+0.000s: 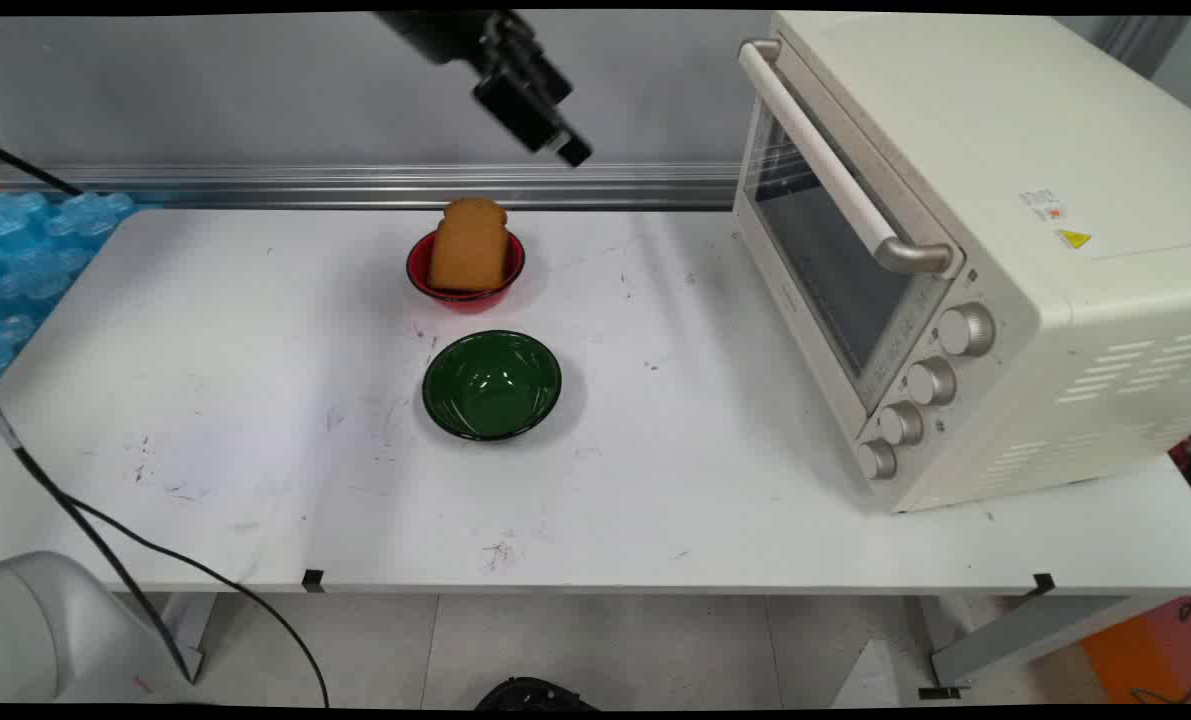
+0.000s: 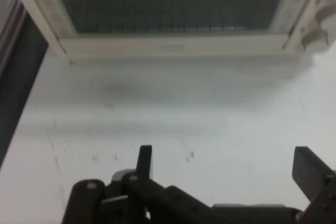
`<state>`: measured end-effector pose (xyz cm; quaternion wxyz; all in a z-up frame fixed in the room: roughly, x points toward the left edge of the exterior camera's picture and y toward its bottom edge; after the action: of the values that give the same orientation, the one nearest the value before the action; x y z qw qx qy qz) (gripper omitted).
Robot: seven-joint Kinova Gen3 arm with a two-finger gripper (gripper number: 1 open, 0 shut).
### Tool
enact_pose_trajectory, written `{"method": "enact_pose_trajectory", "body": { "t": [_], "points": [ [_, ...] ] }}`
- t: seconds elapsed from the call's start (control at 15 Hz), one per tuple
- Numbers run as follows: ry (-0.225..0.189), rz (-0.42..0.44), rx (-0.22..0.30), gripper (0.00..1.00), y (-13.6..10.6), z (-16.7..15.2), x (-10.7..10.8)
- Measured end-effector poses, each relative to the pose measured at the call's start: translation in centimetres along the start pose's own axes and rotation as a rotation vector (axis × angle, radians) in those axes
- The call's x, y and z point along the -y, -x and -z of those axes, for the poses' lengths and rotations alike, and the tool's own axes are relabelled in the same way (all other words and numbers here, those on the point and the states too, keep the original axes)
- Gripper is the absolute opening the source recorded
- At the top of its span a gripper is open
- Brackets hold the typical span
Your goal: Open the oven
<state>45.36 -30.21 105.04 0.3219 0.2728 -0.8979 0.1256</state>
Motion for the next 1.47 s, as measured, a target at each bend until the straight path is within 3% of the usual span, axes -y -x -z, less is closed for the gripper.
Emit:
{"method": "enact_pose_trajectory", "body": {
  "t": [0.67, 1.47],
  "points": [
    [-0.02, 0.03, -0.079, 1.0, -7.3, -3.0, 0.8],
    [-0.03, 0.025, -0.084, 1.0, -12.7, -8.2, 0.1]
  ]
}}
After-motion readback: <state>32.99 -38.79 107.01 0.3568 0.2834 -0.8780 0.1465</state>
